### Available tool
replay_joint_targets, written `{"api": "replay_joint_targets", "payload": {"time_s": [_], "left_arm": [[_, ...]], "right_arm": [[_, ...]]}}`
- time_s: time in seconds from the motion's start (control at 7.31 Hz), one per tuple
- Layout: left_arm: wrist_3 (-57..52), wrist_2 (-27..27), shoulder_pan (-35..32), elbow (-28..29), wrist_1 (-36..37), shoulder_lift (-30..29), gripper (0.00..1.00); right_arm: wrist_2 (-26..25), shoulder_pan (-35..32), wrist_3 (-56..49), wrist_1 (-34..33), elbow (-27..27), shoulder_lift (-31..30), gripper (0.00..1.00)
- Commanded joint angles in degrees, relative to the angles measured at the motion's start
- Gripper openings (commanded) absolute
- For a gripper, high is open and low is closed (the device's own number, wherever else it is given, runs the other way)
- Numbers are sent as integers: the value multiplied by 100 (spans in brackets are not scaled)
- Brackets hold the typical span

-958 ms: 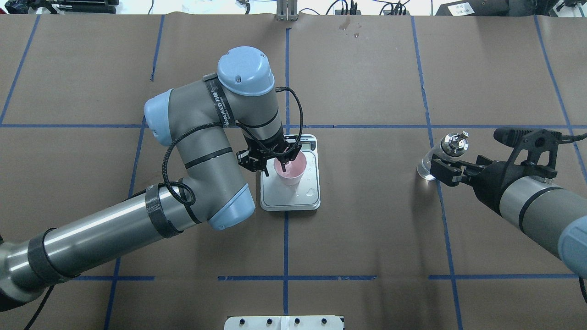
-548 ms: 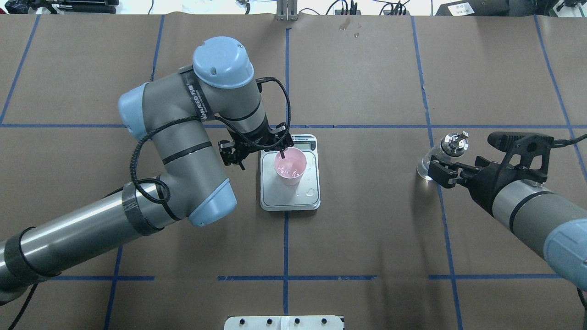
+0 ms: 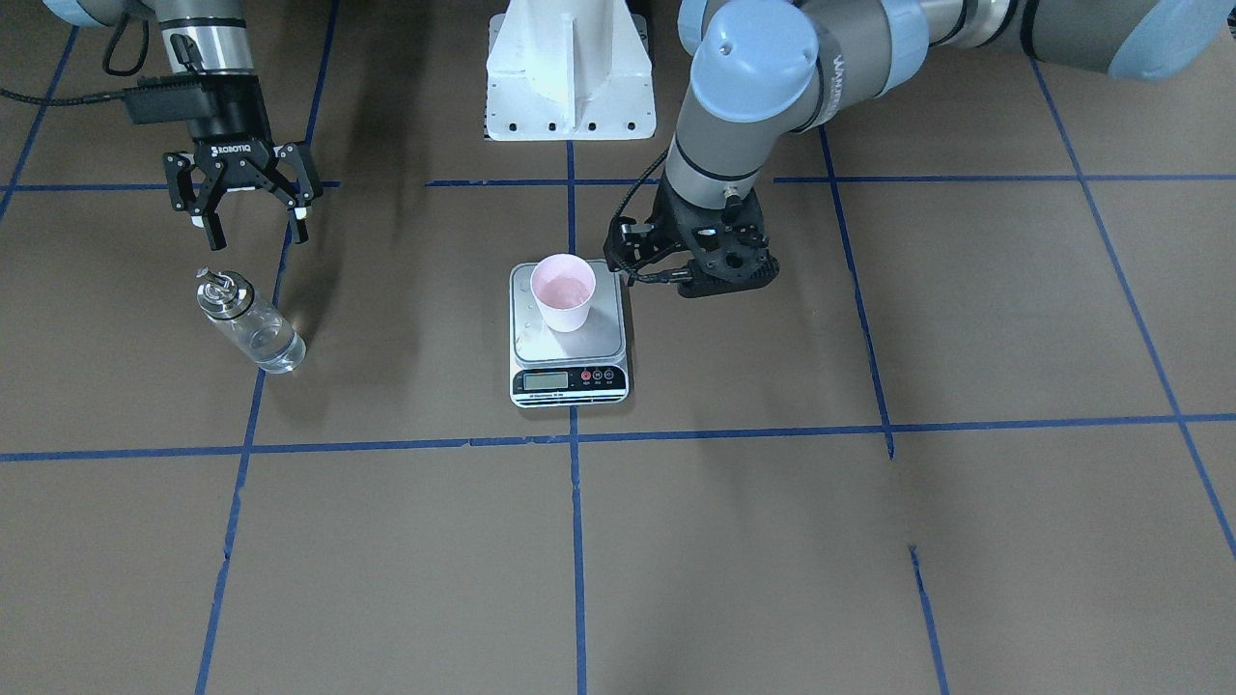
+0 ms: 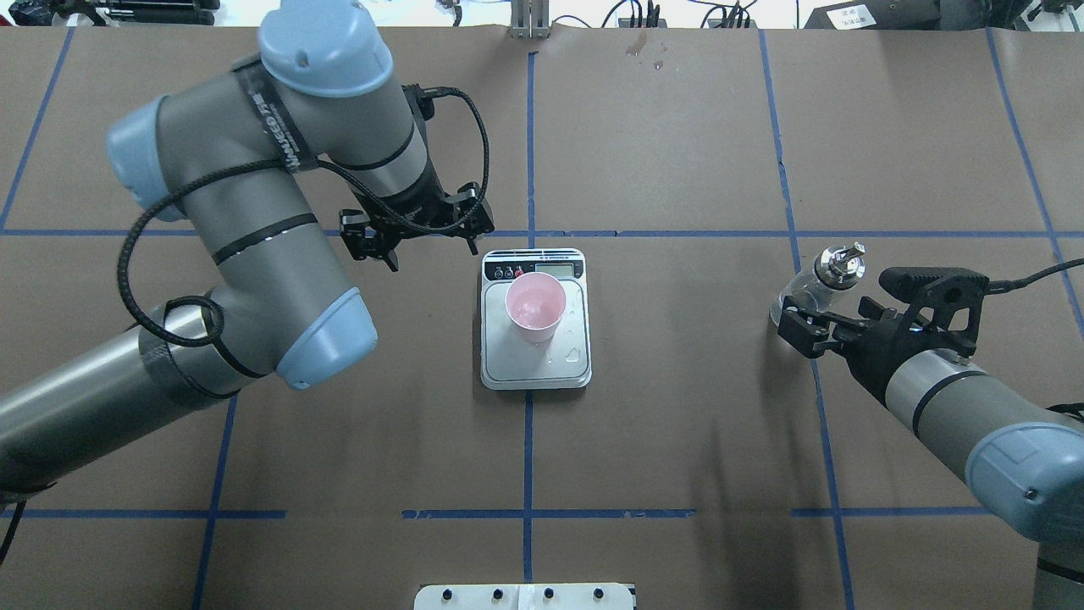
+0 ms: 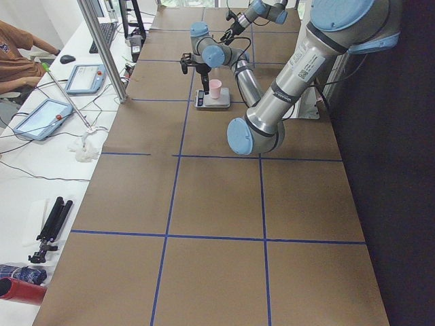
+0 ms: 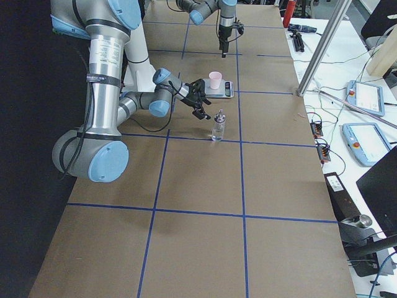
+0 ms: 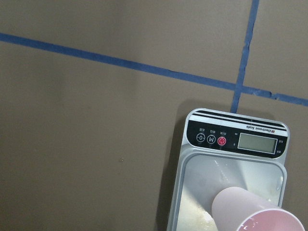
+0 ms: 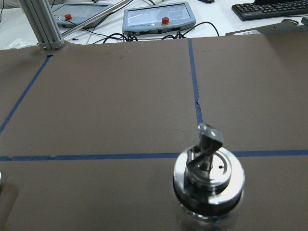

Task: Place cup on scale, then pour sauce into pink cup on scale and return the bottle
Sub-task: 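Release the cup and withdraw the left gripper while the right gripper grasps the bottle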

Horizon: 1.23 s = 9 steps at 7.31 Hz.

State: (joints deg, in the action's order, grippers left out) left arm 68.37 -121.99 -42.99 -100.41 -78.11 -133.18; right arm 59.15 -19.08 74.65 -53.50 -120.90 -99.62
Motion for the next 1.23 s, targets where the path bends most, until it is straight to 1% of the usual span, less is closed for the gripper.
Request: {"api": "replay_joint_targets", "payload": {"time_s": [0.0,0.14,0.27,0.55,0.68,0.82,1.1], "left_arm": [[-716,-9,-349,-302,243,325,100],[-946,0,-438,-460,244,554,100],[-1105,0,-526,-497,244,652,100],[-1946,9,-797,-856,489,1099,100],[-2150,9,-921,-866,516,1127,100],[-2213,9,-957,-875,507,1197,100],[-2223,35,-1079,-866,507,1215,100]], "right_arm": [[-298,62,-38,794,670,-49,100],[-447,123,-38,832,760,-40,100],[-570,150,-55,841,900,3,100],[-580,150,-161,841,1015,39,100],[-632,176,-152,841,1077,91,100],[-659,159,-152,859,1260,266,100],[-790,168,-161,841,1507,425,100]]}}
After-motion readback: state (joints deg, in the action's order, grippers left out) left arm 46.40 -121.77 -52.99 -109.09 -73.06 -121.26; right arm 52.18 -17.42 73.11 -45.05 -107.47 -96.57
